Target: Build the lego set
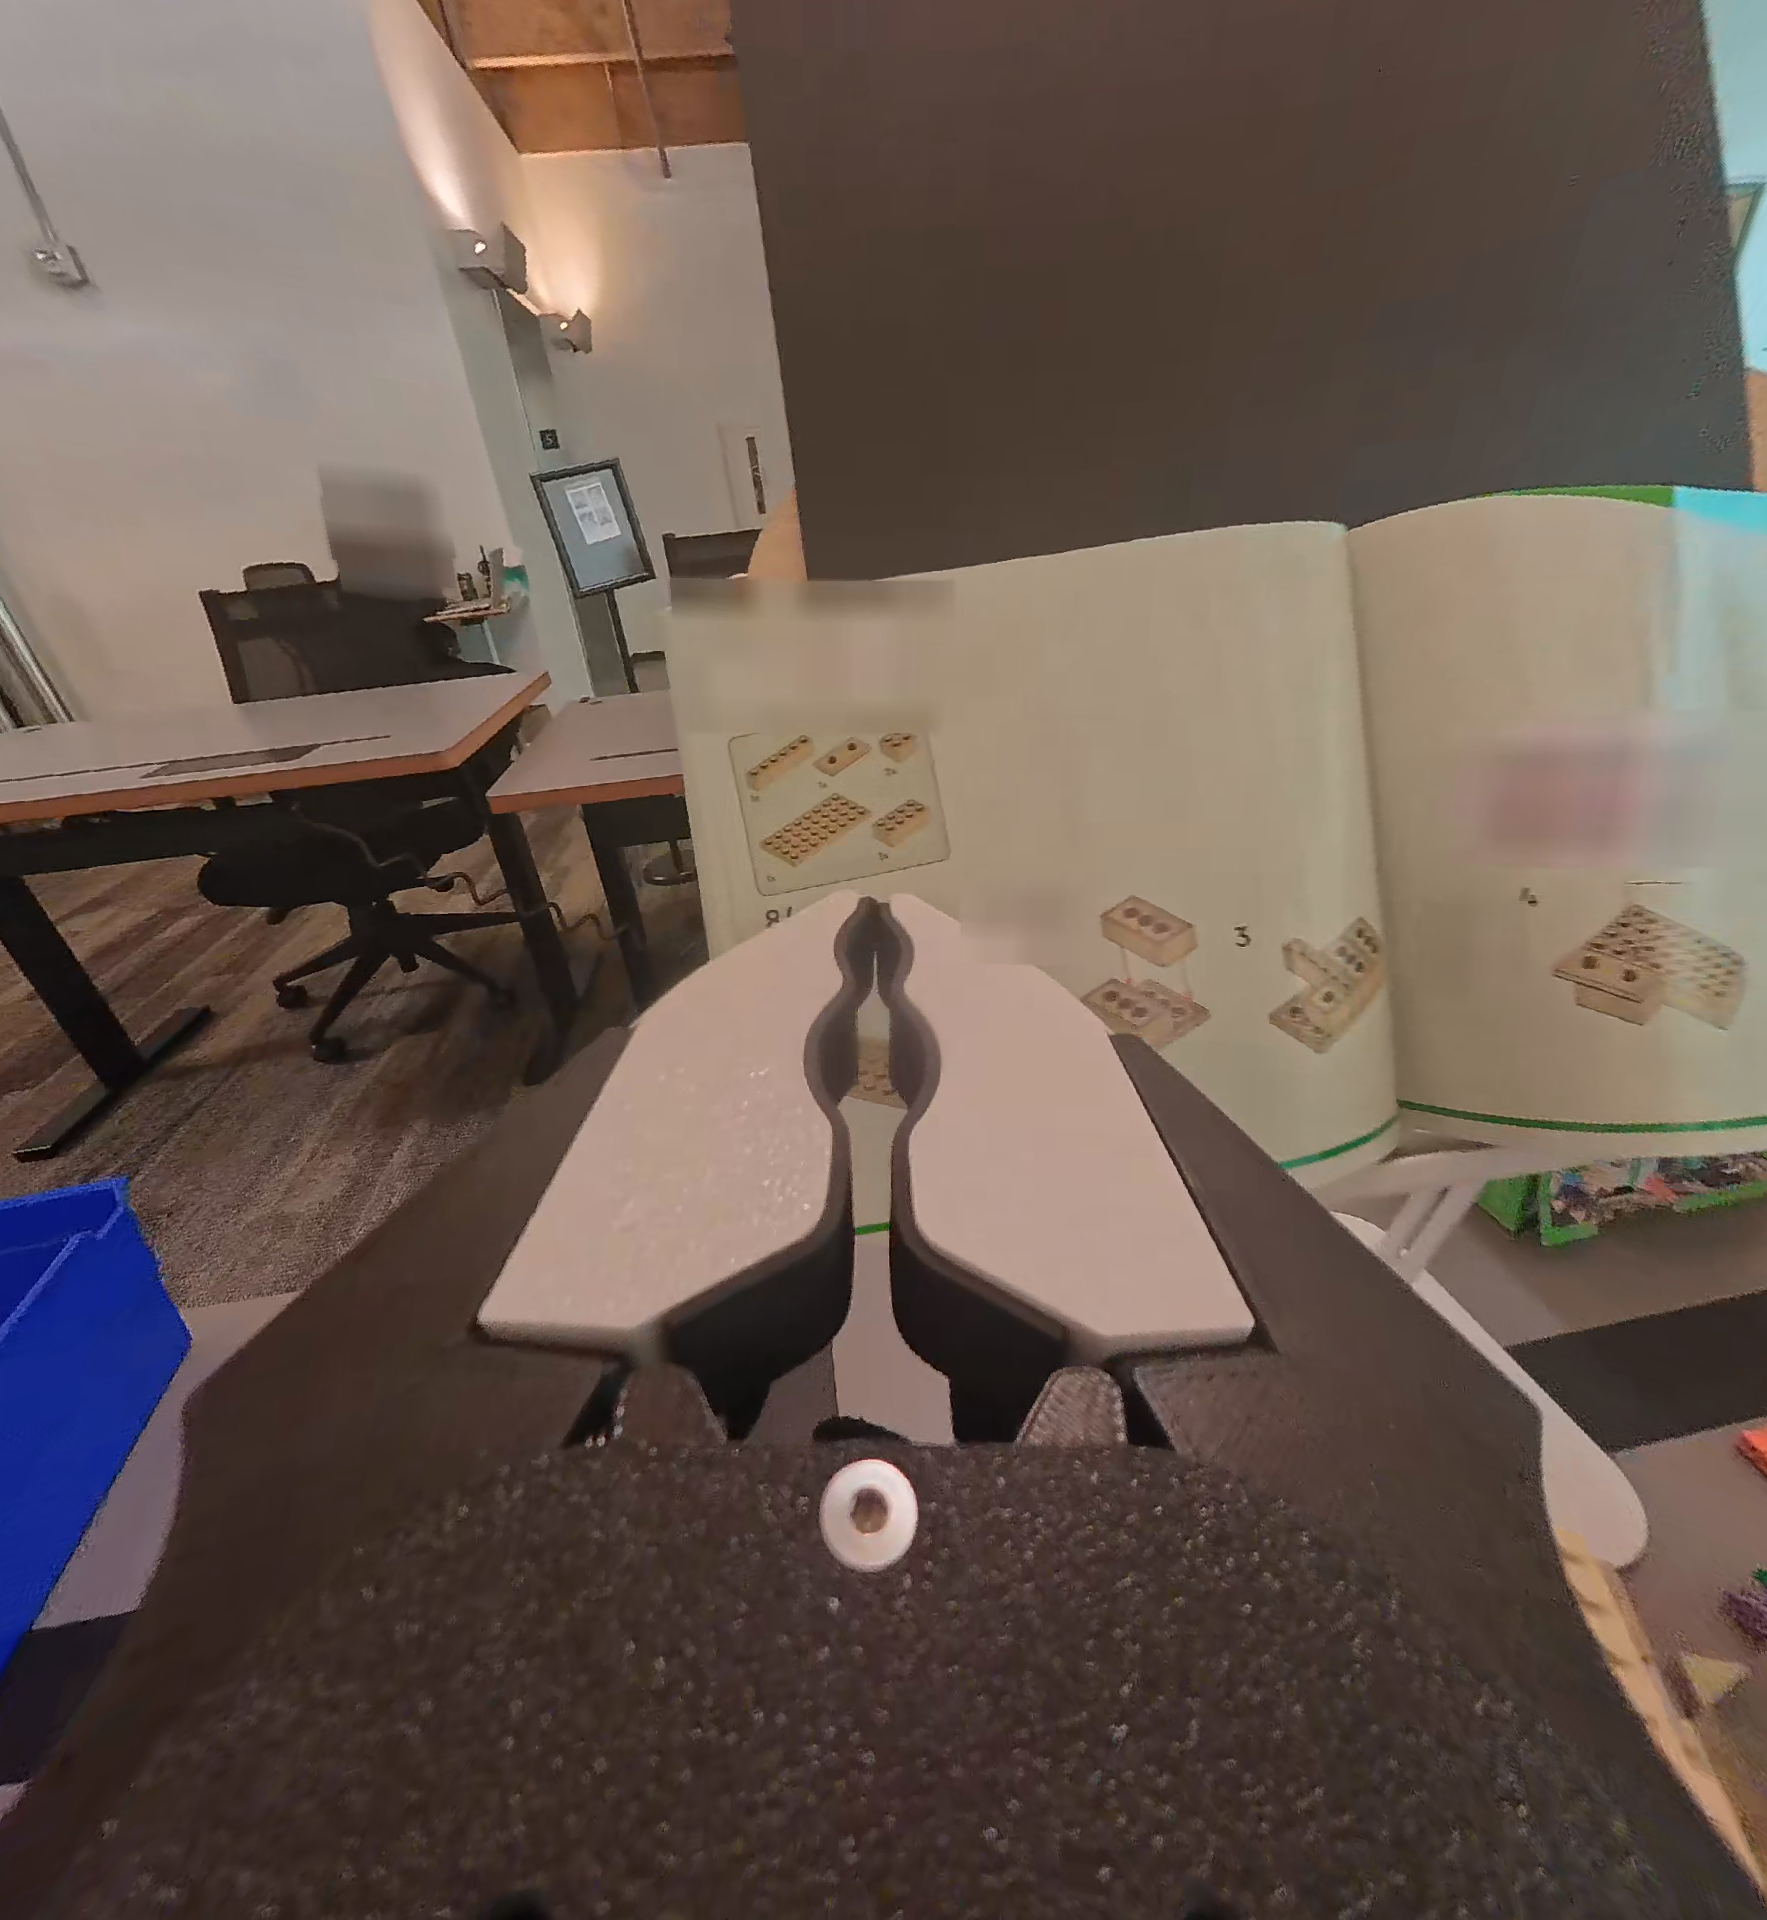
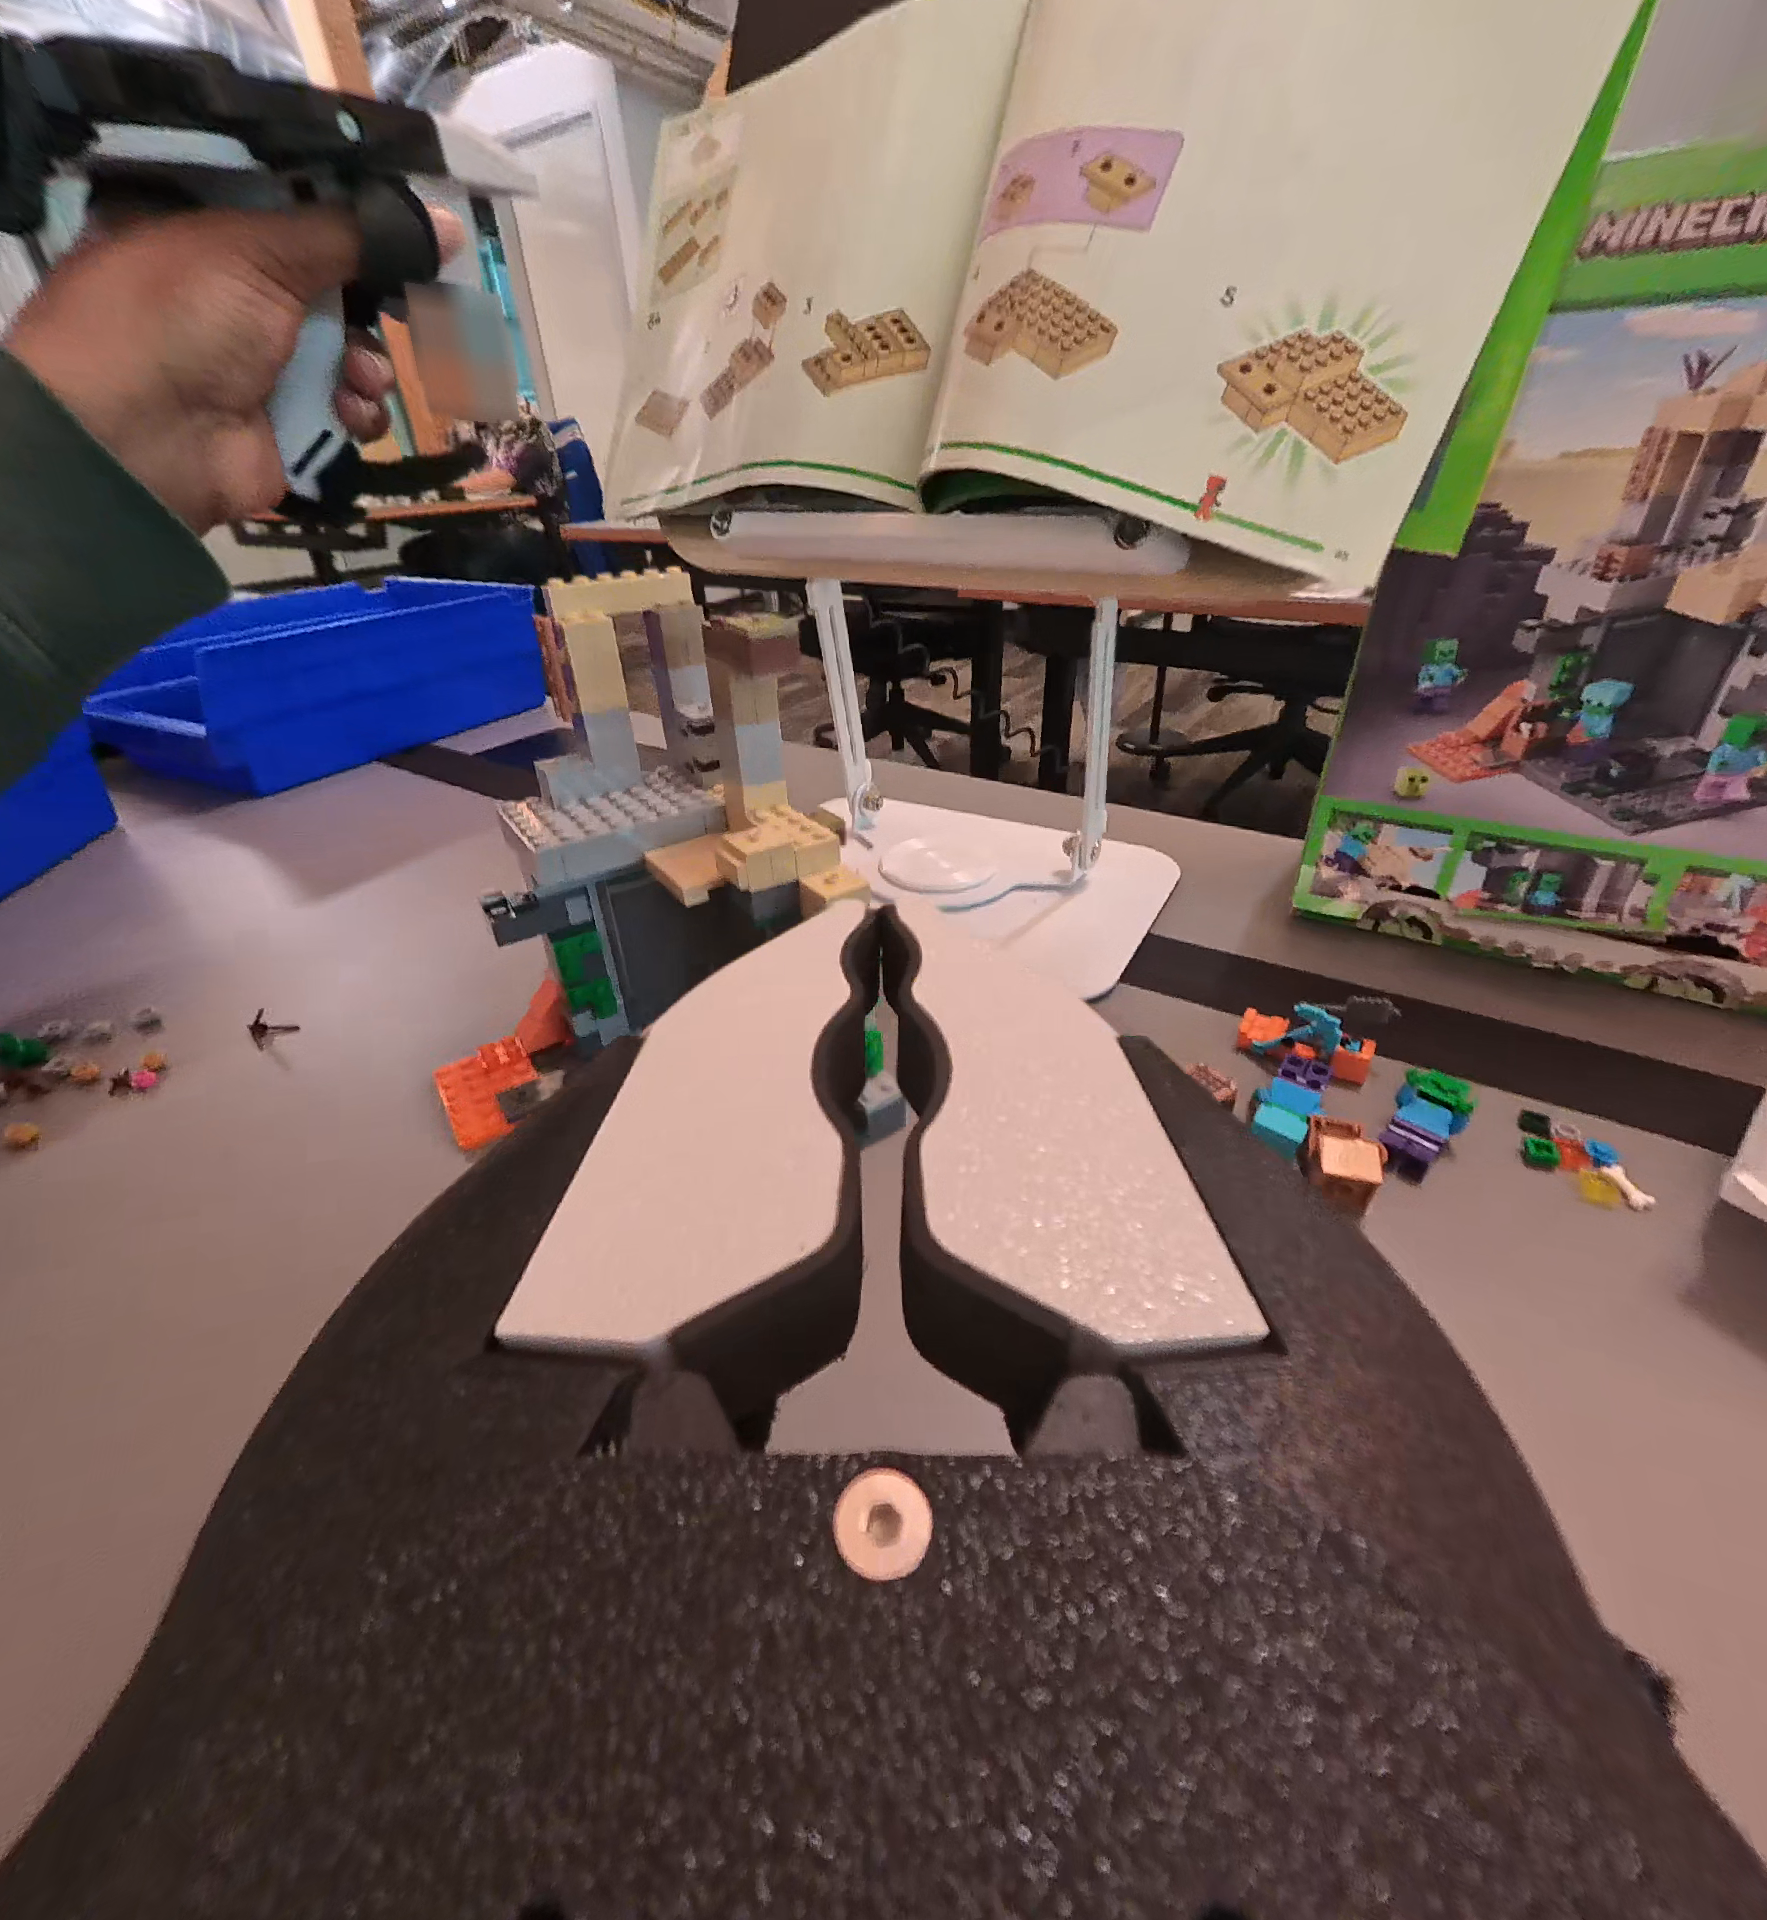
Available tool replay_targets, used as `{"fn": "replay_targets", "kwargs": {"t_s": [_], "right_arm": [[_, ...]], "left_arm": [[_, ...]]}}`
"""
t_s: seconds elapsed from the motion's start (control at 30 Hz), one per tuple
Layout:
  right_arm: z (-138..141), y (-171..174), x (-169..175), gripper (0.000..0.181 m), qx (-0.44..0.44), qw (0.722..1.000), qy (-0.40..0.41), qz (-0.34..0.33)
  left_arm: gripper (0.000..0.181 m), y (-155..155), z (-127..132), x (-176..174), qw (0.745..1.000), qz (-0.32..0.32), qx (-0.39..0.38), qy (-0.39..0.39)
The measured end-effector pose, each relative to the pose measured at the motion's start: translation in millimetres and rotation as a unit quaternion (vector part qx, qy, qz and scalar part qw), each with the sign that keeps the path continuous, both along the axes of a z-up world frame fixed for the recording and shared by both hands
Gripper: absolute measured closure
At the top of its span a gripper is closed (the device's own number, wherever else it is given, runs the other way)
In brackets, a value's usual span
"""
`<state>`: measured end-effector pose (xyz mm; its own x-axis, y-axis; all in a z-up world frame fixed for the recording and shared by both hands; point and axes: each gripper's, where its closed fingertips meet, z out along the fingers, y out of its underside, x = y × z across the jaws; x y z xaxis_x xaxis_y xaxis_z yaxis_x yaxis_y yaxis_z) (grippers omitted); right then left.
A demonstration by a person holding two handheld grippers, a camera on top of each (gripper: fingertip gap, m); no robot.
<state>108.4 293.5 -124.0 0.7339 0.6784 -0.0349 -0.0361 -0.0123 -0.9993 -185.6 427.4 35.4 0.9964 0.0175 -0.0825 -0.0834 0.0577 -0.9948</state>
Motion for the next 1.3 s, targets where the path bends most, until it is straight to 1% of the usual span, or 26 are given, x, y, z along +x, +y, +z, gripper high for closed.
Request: {"fn": "replay_targets", "kwargs": {"t_s": [0.17,0.3,0.4,0.5,0.63,0.73,0.9,1.1,1.3], "right_arm": [[1.4,-2.2,-8.7,0.180,0.026,1.000,-0.010,0.002],[7.0,2.2,1.2,0.180,0.049,0.998,-0.008,-0.035],[14.6,6.4,16.7,0.180,0.060,0.996,0.001,-0.071],[16.4,11.0,36.2,0.180,0.053,0.993,0.013,-0.102],[10.5,23.0,63.6,0.180,0.040,0.989,0.015,-0.142],[1.8,32.9,76.7,0.181,0.028,0.987,0.015,-0.158],[-11.7,39.3,78.9,0.180,0.015,0.988,0.010,-0.155],[-14.0,38.9,74.3,0.179,0.019,0.989,0.002,-0.144],[-17.1,38.8,71.3,0.179,0.014,0.991,-0.003,-0.136]], "left_arm": [[0.181,17.1,-4.9,-9.5,1.000,0.004,-0.005,-0.009],[0.181,17.4,-2.1,-9.8,0.999,-0.007,0.004,-0.042],[0.181,14.2,0.5,-5.6,0.998,-0.012,0.016,-0.057],[0.181,15.0,-2.4,-1.0,0.998,-0.014,0.017,-0.063],[0.181,22.6,-6.1,-2.2,0.998,-0.009,0.010,-0.058],[0.181,28.4,-3.2,-5.2,0.999,-0.004,0.010,-0.048],[0.181,40.7,0.6,-9.5,1.000,-0.001,0.000,-0.028],[0.181,57.2,3.9,-18.1,1.000,0.005,-0.010,-0.005],[0.181,59.9,4.1,-17.6,1.000,0.005,-0.013,0.002]]}}
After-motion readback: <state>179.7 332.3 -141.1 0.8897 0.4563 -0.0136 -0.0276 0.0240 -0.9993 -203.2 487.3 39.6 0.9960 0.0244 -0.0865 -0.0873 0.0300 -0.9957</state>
